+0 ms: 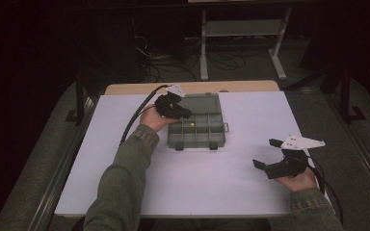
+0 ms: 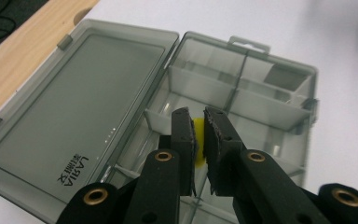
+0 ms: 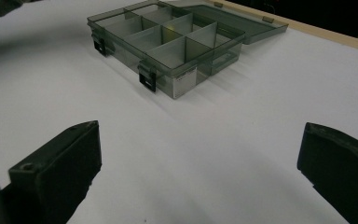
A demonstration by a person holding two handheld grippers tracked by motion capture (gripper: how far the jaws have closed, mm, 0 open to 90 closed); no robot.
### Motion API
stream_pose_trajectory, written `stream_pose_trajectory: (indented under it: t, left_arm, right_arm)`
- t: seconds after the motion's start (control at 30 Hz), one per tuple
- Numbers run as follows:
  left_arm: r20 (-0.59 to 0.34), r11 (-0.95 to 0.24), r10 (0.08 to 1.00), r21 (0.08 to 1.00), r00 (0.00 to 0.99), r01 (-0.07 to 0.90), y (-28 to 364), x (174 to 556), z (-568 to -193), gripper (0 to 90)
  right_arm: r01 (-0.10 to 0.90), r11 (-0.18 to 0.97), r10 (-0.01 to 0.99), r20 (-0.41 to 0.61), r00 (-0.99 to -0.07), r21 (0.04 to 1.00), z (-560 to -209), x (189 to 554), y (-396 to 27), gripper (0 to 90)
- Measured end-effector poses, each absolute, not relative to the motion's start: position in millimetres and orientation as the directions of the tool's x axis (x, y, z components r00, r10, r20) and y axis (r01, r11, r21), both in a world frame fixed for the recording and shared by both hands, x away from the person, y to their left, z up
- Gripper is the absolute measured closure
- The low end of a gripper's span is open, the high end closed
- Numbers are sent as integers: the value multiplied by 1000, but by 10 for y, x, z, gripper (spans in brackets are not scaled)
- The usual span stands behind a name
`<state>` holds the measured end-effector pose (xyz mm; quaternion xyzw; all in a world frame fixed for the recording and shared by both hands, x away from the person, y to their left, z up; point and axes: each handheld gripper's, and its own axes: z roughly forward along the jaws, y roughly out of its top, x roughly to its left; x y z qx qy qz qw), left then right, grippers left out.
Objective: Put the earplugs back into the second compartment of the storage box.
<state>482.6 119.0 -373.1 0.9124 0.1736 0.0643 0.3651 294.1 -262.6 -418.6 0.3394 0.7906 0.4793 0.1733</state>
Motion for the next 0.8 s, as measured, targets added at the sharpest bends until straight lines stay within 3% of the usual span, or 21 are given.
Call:
stream_pose_trajectory:
  t: [0.27,0.53,0.67,0.8]
  left_arm:
    - [-35,-672,378,676,925,301,1161,4864,-3919,806]
    - [-40,-645,403,697,915,315,1198,4844,-3876,546]
    - [0,-629,434,716,901,303,1267,4785,-3824,336]
    - [-27,-592,460,736,887,329,1382,4760,-3760,165]
  right_arm:
    - [372,315,702,50,-711,873,-4196,2951,-2628,0]
    - [379,321,699,53,-713,868,-4211,2956,-2618,0]
    - [379,323,699,51,-713,867,-4214,2957,-2614,0]
    - [380,323,699,51,-713,867,-4213,2956,-2613,0]
